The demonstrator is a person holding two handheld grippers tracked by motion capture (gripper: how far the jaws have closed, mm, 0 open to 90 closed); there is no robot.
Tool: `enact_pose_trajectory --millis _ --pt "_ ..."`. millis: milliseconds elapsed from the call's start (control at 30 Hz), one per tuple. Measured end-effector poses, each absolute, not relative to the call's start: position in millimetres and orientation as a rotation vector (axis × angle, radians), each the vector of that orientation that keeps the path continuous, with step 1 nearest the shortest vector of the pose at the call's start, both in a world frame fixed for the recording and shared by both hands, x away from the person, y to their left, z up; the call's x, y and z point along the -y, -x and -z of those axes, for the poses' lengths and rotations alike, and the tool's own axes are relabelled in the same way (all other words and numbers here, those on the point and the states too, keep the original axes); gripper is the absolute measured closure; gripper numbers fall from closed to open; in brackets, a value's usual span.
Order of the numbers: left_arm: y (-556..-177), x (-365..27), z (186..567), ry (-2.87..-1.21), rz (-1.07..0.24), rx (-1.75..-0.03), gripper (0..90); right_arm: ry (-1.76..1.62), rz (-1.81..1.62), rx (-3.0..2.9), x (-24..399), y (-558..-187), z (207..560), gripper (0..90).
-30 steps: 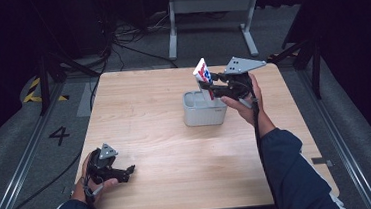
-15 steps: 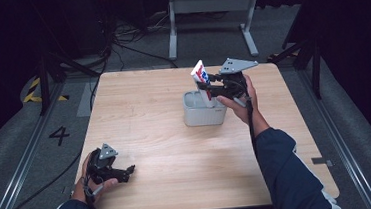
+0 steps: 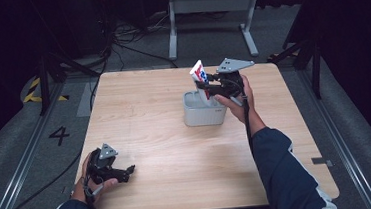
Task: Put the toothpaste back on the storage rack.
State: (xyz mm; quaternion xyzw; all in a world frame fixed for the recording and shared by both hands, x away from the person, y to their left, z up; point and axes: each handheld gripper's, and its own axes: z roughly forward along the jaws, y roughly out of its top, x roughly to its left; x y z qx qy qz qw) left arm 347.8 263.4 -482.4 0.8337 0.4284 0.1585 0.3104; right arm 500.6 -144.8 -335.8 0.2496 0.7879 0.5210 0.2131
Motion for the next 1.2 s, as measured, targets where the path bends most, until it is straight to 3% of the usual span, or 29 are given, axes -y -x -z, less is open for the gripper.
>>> enact_pose_trajectory --millis 1200 --pt "-347.8 -263.3 482.6 -2.201 -0.412 -1.13 0.5 -0.685 -1.297 -2.325 154.0 -492.0 369.6 60.9"
